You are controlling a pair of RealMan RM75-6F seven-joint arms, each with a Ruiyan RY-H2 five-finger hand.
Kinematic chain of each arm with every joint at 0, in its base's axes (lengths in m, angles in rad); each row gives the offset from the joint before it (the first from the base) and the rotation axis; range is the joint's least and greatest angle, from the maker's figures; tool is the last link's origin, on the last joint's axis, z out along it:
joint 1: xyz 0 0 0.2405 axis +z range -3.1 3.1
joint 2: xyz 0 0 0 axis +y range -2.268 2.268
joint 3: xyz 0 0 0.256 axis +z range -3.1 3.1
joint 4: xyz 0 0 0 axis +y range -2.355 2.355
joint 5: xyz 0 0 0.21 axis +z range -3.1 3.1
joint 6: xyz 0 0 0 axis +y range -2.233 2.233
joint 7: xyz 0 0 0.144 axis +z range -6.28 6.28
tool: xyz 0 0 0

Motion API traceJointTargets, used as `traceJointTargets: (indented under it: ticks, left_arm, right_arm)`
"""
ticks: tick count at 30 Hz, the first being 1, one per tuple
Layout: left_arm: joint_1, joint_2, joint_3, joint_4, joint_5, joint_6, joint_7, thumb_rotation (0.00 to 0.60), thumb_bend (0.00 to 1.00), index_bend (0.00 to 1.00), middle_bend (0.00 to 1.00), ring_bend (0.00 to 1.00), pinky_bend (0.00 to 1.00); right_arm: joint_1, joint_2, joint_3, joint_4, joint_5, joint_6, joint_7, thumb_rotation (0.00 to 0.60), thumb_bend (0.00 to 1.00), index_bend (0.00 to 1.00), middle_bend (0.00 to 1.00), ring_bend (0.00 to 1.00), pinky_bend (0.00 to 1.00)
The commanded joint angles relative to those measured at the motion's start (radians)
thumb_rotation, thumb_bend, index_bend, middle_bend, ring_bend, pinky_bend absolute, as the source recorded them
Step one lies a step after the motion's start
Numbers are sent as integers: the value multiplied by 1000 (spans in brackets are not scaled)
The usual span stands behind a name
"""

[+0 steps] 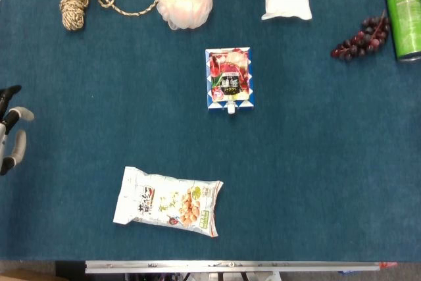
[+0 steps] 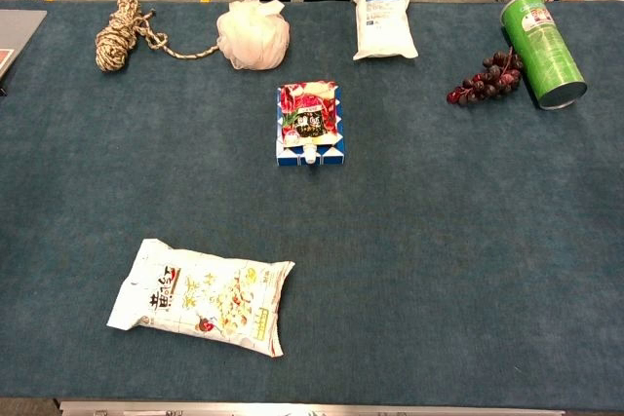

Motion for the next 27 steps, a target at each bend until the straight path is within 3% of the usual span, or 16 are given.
traceJointTargets:
  ticks: [1,18,20,25,27]
  left_arm:
    - [2,2,0,-3,1,4,2,600,545,388,154,158,459]
    - [5,1,1,-5,-2,0,9,600,544,388,155,159,459]
    - [4,0,0,-4,-4,-2,9,600,544,389,155,159,459]
    - [5,1,0,-6,-2,1,6,600,544,393,155,159,459]
    - [5,2,0,-7,-2,1,5,600,545,398,155,159,459]
  right_arm:
    - [1,-1,0,1,0,-2,0,600,528,303,241,213,506]
    - [0,-5,13,4,-1,16,2,600,536,304,240,210,509]
    - [-2,-7,14,8,-7,28,11,600,536,306,209,190,551]
    - [-2,-20,19,29,-21,57,28,600,551,306,80,168,772]
    - [-2,-25,19,36,-24,60,29,600,571,306,52,167,806]
